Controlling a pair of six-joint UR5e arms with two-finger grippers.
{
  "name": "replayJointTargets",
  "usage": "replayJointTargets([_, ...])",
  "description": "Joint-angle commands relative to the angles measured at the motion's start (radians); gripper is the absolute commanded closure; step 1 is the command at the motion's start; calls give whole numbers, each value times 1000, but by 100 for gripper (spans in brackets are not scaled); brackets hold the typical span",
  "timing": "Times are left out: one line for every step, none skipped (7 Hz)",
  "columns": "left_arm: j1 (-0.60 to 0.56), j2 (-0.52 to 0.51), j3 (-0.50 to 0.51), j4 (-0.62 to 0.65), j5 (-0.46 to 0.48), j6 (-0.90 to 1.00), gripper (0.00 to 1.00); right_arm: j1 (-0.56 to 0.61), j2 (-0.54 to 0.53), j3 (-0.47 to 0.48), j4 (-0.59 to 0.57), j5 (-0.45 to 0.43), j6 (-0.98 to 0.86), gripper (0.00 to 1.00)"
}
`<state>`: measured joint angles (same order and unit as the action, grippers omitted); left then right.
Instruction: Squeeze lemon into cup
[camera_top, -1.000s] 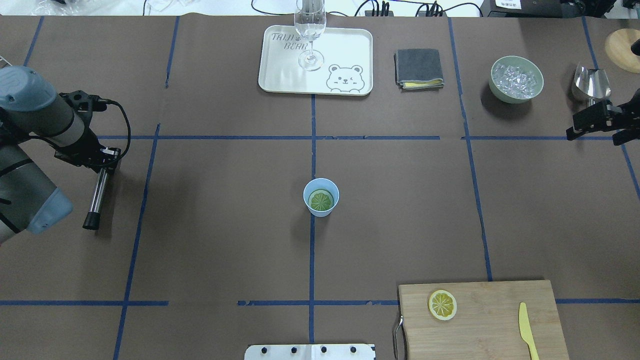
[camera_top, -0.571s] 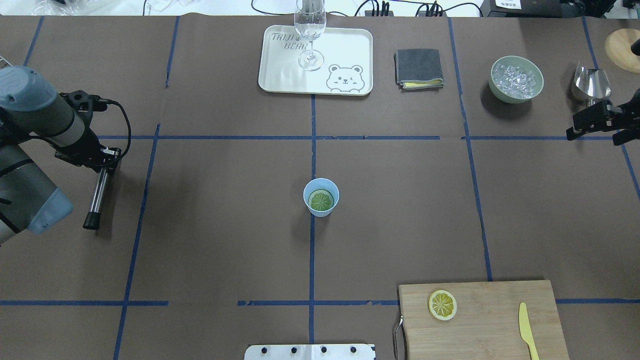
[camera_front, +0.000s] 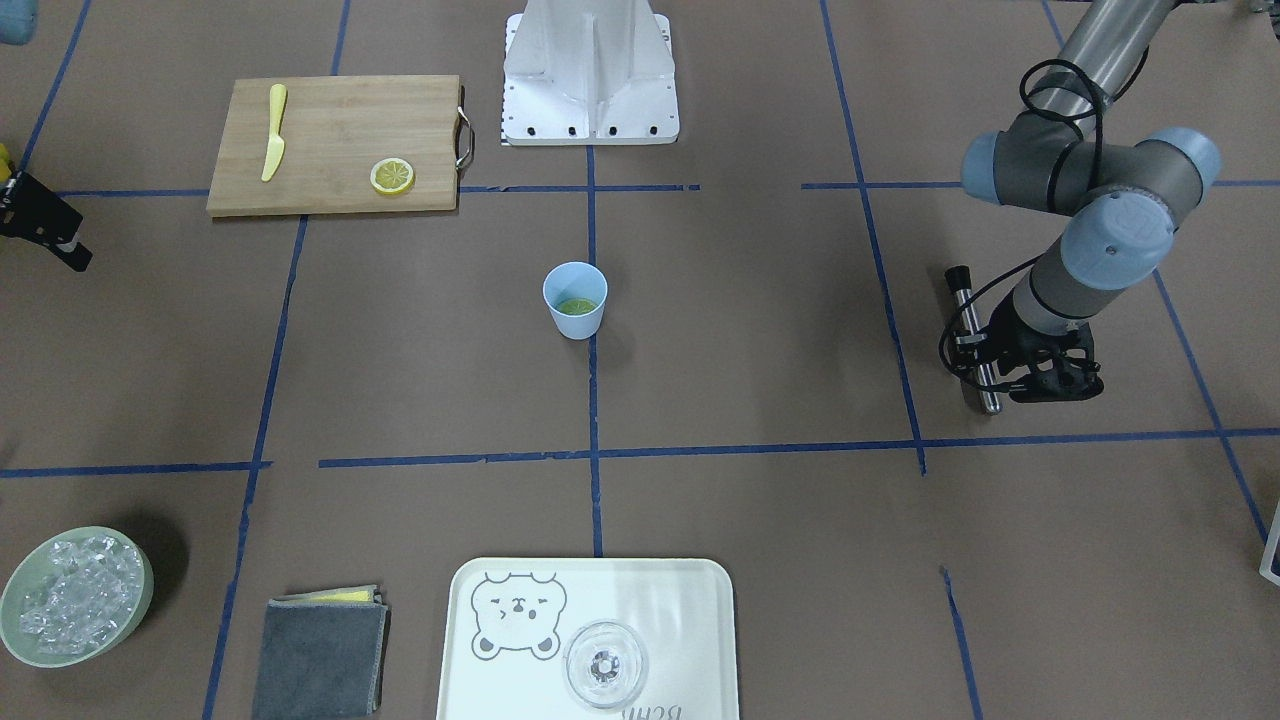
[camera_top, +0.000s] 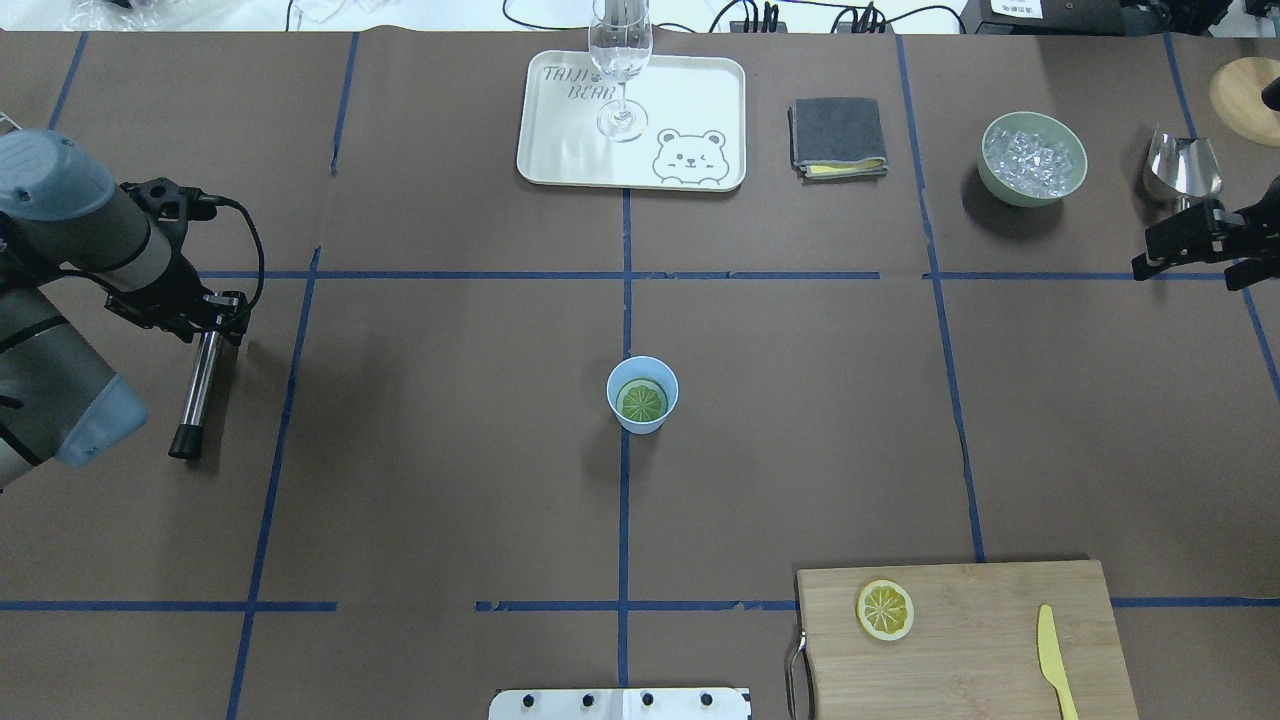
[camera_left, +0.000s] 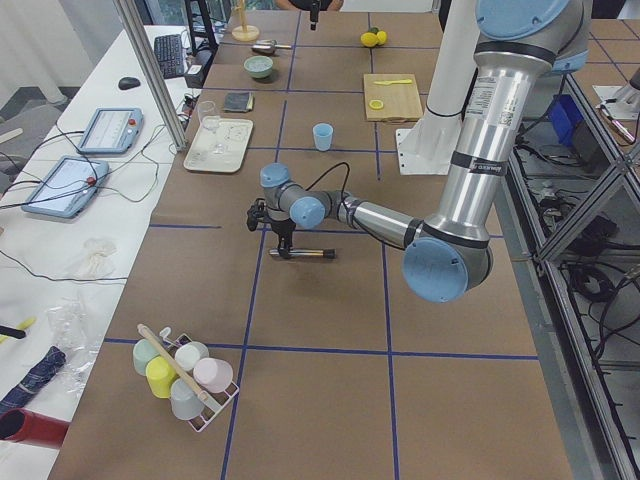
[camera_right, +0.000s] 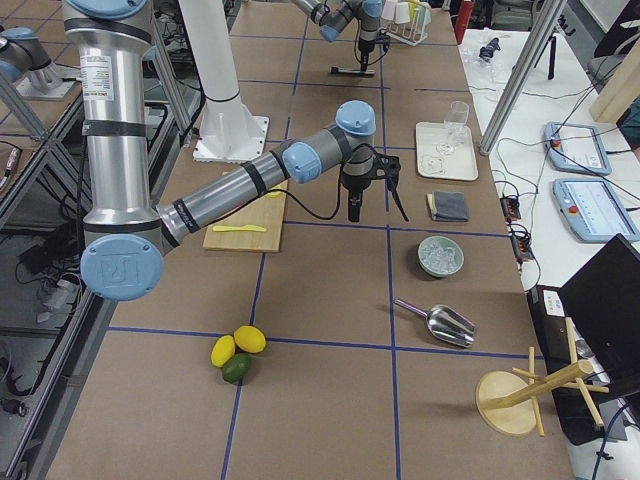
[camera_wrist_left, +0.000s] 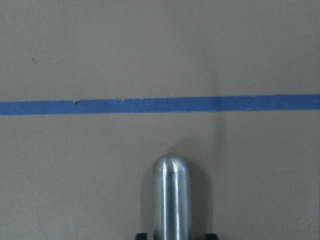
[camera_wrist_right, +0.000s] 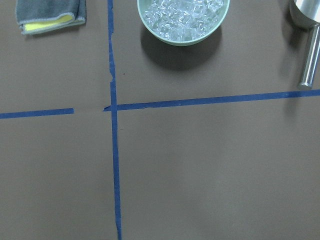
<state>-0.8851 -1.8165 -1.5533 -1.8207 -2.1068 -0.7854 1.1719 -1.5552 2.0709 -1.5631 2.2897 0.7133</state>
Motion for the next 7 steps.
replayJointTargets([-5,6,-49,12,-1,6,0,0,1,0,0,1,0,0])
replayJointTargets([-18,6,-110,43,-1,33,0,20,1,-5,0,2,-14,0])
replayJointTargets([-87,12,-176,90,-10,137,0,23,0,-20,-3,-7,-82,0])
replayJointTargets([-200,23,-218,92,-27,181,0,66,0,-84,-3,-4,-180,0])
replayJointTargets([-286,66,-256,81,-132,199,0,109,0,-153,-5,1,-303,0])
replayJointTargets([-399,122,-263,84,-183,366,0,171,1,-222,-5,11,-425,0])
replayJointTargets([-481,170,-245,93,-183,535,0,225,1,-266,-9,17,-510,0])
